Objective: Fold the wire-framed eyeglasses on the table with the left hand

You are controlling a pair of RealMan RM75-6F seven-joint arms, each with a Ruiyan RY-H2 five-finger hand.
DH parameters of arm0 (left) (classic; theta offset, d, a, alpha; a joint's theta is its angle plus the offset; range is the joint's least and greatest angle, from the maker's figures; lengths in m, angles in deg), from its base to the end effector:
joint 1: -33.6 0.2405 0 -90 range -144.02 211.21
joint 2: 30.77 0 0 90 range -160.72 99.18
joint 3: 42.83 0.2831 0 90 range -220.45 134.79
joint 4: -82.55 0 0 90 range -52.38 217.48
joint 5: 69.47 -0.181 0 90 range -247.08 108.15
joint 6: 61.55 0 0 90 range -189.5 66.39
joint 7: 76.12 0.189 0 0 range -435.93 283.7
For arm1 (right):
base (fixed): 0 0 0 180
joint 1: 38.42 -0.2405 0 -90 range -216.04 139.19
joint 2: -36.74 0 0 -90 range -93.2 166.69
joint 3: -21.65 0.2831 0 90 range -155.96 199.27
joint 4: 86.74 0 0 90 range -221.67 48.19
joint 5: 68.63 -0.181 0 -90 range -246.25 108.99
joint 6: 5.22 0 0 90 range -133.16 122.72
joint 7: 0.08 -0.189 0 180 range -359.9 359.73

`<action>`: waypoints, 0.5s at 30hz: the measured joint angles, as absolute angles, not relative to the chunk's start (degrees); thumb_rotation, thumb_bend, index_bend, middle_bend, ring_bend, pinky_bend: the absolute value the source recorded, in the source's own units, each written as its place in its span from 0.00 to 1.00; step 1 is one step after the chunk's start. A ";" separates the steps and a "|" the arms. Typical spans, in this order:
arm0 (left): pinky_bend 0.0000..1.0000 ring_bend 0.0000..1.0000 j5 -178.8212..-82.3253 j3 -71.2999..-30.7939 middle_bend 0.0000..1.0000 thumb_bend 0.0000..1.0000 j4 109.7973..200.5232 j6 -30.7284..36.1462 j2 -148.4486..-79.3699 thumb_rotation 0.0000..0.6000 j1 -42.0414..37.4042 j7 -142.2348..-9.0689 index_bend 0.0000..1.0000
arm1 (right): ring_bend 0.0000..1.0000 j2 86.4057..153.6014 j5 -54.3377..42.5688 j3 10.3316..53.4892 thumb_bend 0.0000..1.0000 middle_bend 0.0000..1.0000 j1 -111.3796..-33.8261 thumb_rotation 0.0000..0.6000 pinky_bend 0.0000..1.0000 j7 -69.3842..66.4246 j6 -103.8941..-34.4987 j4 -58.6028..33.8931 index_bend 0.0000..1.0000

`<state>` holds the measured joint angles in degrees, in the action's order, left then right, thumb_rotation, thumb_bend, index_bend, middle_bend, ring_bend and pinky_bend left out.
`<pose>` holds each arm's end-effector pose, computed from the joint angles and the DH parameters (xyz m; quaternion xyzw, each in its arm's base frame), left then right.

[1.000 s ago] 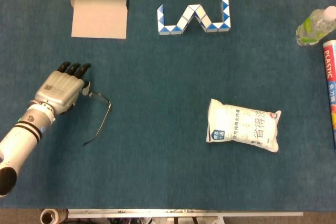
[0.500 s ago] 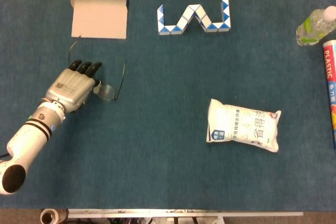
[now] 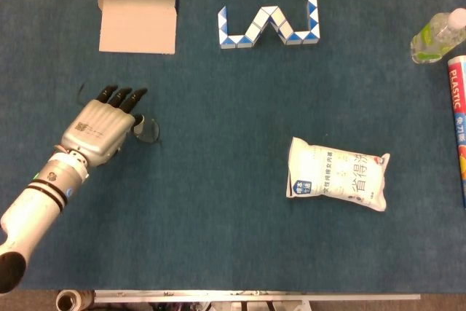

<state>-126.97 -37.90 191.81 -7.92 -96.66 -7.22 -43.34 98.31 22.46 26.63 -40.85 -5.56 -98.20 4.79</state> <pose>-0.2125 0.3180 0.0620 -0.8203 -0.3602 -0.1895 0.4019 -0.3062 -0.2160 0.2360 0.5731 -0.3386 0.4566 0.5903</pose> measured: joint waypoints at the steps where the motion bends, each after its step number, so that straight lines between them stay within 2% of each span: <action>1: 0.04 0.00 -127.52 -37.87 0.00 0.90 192.30 -7.44 -96.33 1.00 -6.96 -43.53 0.36 | 0.28 98.27 22.52 26.62 0.23 0.44 -40.81 1.00 0.27 -5.61 -98.30 4.82 0.45; 7: 0.04 0.00 -132.78 -38.06 0.00 0.89 194.50 -3.10 -94.70 1.00 -4.46 -46.24 0.32 | 0.28 98.05 23.05 26.47 0.23 0.44 -40.60 1.00 0.27 -5.74 -98.80 5.02 0.45; 10: 0.04 0.00 -136.18 -38.29 0.00 0.88 195.14 -0.75 -93.73 1.00 -2.86 -48.75 0.24 | 0.28 97.98 23.33 26.38 0.23 0.44 -40.48 1.00 0.27 -5.79 -99.09 5.15 0.45; 13: 0.04 0.00 -139.29 -38.57 0.00 0.77 195.50 1.78 -92.63 1.00 -1.02 -51.81 0.14 | 0.28 97.91 23.60 26.33 0.23 0.44 -40.34 1.00 0.27 -5.86 -99.48 5.20 0.45; 15: 0.04 0.00 -141.05 -38.76 0.00 0.63 195.65 3.51 -91.92 1.00 0.24 -53.98 0.09 | 0.28 97.88 23.70 26.29 0.23 0.44 -40.27 1.00 0.27 -5.85 -99.58 5.23 0.45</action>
